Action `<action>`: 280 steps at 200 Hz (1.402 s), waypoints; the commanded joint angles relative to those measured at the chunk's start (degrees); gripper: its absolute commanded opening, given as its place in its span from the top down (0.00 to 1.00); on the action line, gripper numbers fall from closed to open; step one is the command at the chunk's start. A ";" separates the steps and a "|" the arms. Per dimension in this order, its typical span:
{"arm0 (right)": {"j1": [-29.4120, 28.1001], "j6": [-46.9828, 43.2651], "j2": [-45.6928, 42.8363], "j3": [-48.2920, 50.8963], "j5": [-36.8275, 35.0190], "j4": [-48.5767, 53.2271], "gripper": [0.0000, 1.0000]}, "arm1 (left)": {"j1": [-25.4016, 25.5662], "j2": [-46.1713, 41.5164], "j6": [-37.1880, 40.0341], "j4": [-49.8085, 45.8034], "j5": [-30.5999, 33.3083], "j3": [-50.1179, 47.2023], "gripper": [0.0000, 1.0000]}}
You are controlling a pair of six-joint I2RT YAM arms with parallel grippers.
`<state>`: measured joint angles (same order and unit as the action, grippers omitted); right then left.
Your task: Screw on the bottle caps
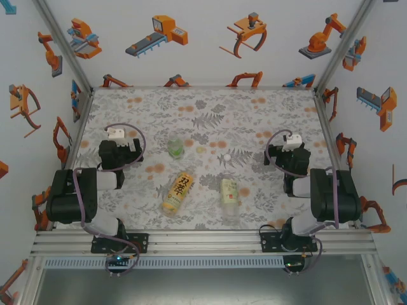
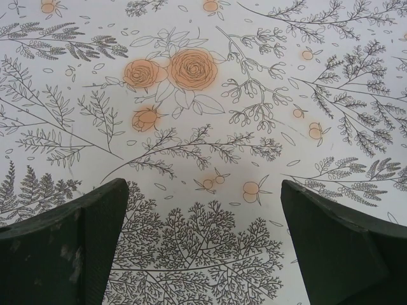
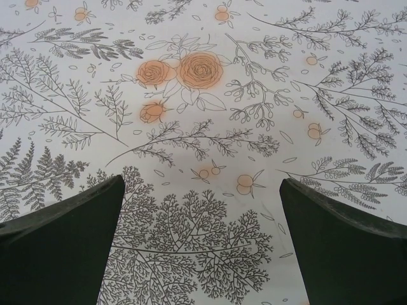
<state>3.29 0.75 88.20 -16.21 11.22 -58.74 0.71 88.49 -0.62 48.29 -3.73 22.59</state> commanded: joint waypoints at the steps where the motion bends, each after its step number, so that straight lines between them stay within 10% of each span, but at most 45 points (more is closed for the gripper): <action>1: 0.45 -1.11 -0.31 -1.11 1.88 0.43 0.01 | -0.18 -0.55 0.70 1.63 -0.92 -0.62 0.03; 211: 0.45 2.64 0.09 -5.77 -7.44 8.55 0.01 | -0.40 -0.43 -0.81 -0.47 2.50 0.67 0.03; 280: -0.60 0.31 -10.96 -9.35 -3.72 24.29 0.01 | 1.54 -9.29 -0.63 -16.60 7.02 5.57 0.03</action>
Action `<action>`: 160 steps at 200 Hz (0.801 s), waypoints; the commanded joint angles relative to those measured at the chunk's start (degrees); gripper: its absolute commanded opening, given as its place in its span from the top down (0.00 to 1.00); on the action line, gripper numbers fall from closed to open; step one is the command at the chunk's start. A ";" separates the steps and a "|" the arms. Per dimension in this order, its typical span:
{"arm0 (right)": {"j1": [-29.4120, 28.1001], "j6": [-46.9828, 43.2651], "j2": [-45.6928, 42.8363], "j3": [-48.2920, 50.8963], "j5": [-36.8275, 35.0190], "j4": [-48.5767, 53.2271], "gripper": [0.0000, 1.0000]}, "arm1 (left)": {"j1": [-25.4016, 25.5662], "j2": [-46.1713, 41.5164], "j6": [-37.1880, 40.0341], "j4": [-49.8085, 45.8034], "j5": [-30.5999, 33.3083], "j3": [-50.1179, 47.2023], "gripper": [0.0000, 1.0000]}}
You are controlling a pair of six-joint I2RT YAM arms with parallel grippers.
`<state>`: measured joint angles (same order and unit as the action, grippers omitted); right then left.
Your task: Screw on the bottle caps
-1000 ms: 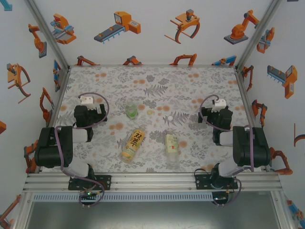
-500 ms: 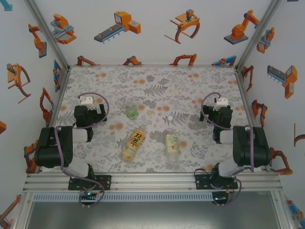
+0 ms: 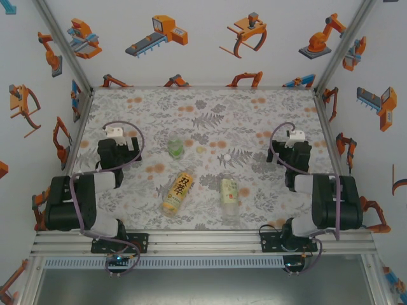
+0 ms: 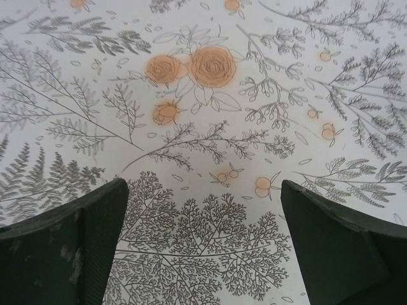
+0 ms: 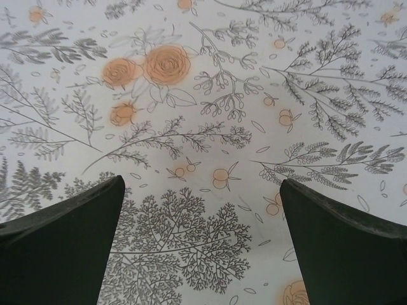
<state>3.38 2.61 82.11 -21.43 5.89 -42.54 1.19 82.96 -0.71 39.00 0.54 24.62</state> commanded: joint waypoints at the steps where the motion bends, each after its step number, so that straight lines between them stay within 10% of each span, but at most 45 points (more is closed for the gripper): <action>1: -0.76 -1.60 -4.99 -4.27 1.64 8.49 0.01 | 1.12 -3.90 -0.49 -7.73 2.87 3.65 0.03; 160: -22.99 25.86 -14.77 -29.43 1.67 73.02 0.21 | 2.85 -28.31 -5.53 -61.02 -0.59 24.46 0.03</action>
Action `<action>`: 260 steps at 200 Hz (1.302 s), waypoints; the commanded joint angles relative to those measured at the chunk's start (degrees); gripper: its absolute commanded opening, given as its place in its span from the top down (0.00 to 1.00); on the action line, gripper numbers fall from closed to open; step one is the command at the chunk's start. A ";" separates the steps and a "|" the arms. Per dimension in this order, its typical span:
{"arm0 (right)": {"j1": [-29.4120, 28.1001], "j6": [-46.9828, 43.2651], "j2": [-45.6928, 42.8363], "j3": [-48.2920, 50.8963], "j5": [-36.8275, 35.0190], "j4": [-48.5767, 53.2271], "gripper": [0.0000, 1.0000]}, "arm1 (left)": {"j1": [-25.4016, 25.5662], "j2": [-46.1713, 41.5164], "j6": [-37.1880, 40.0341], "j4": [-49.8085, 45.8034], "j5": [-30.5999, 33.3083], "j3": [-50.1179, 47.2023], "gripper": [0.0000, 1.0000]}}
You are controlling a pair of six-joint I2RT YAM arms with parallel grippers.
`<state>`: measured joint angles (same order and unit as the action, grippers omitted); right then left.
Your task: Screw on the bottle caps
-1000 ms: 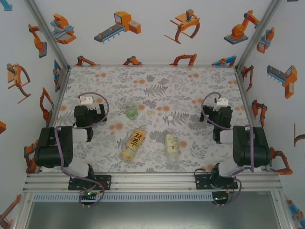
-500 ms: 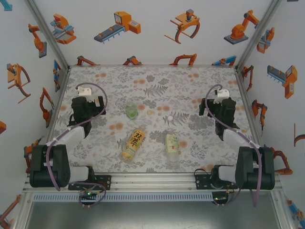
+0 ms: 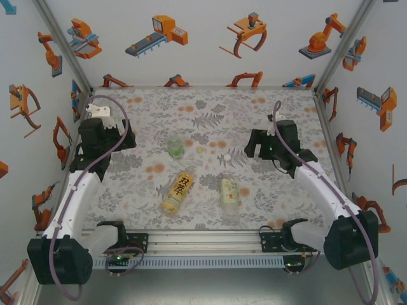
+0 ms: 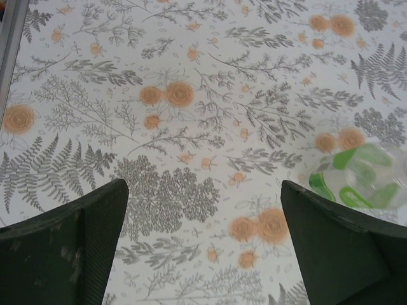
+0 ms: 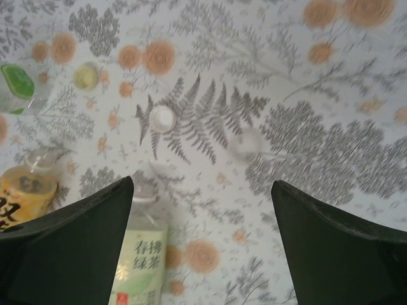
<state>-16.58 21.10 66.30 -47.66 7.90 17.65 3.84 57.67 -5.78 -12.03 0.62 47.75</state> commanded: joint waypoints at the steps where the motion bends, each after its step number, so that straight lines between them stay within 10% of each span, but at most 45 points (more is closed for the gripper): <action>1: -3.12 7.50 1.11 -3.30 -0.25 13.10 0.21 | 0.21 -3.10 -0.42 -10.09 -0.61 1.32 0.03; 123: -16.42 15.26 14.51 -6.21 6.44 16.24 0.12 | -0.85 -11.13 -0.11 -10.85 0.27 -1.69 0.03; 260: -20.49 16.61 27.50 -8.78 4.21 14.26 0.31 | -0.34 -6.57 -3.45 -15.84 1.48 2.01 0.03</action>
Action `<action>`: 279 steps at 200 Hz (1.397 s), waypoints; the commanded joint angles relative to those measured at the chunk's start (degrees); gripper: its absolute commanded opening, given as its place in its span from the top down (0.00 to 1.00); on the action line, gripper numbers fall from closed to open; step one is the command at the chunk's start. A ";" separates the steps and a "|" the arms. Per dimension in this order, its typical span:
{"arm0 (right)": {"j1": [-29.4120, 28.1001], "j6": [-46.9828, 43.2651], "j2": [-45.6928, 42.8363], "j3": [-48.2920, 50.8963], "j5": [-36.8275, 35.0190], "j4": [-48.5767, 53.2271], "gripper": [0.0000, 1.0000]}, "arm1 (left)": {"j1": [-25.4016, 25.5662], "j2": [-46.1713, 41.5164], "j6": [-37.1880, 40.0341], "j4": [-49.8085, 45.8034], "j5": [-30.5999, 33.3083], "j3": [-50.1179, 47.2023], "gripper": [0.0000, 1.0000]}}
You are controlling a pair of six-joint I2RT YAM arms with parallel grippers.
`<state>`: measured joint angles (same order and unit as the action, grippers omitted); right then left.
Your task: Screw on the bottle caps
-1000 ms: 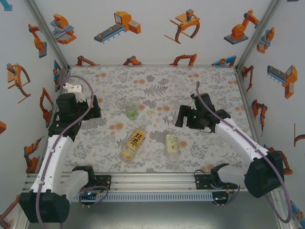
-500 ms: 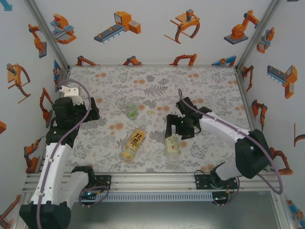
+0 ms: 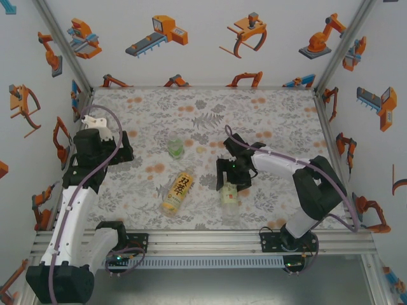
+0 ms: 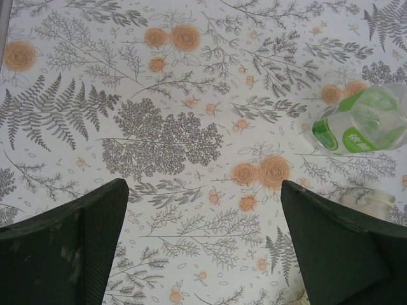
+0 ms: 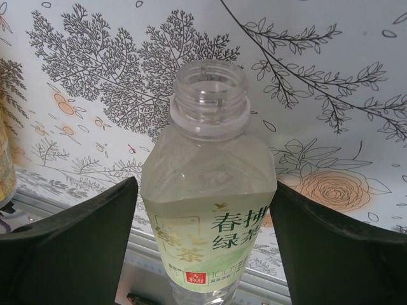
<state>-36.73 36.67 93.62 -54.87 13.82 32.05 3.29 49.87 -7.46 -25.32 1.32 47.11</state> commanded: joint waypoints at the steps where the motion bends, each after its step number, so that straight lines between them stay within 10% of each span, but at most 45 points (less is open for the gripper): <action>1: -0.35 1.05 0.12 -1.56 -1.75 -0.15 0.31 | 0.22 1.30 -1.76 -2.59 0.87 2.73 0.03; 91: -0.45 -0.93 -10.15 -0.83 -4.59 -0.63 0.50 | 4.06 4.15 -2.60 -2.71 -5.61 5.70 0.03; 155: -0.45 -9.22 -25.19 -0.33 -1.15 -9.50 0.54 | 7.77 1.38 -8.85 8.59 -27.32 6.47 0.04; 279: -0.54 -15.63 -40.83 -0.15 23.24 -44.32 0.69 | 34.82 1.40 -3.75 44.45 -45.17 0.32 0.02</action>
<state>-36.91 21.69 55.13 -54.87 27.53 2.09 33.47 50.68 -15.73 9.39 -38.06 48.03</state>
